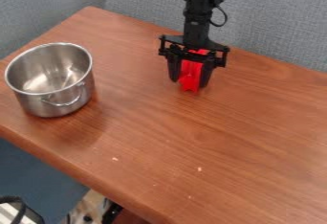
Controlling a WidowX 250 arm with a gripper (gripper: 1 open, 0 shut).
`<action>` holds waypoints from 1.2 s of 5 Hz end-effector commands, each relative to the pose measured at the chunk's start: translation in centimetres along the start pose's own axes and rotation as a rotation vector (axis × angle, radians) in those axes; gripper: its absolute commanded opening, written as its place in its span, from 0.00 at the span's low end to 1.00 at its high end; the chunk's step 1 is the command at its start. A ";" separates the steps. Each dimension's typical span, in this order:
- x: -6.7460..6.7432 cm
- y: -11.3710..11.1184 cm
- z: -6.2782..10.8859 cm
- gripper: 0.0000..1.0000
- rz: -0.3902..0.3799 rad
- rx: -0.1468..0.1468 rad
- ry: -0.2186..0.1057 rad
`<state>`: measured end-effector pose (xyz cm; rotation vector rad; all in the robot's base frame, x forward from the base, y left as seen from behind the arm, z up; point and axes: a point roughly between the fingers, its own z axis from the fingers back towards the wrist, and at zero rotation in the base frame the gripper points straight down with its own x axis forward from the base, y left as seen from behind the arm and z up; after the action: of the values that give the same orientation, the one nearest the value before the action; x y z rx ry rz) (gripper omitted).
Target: Put the red object in the metal pot
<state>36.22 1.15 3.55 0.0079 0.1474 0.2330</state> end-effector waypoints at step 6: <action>0.5 1.5 1.0 0.00 0.056 -0.006 -0.016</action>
<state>36.11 1.87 3.65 0.0085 0.1583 0.2696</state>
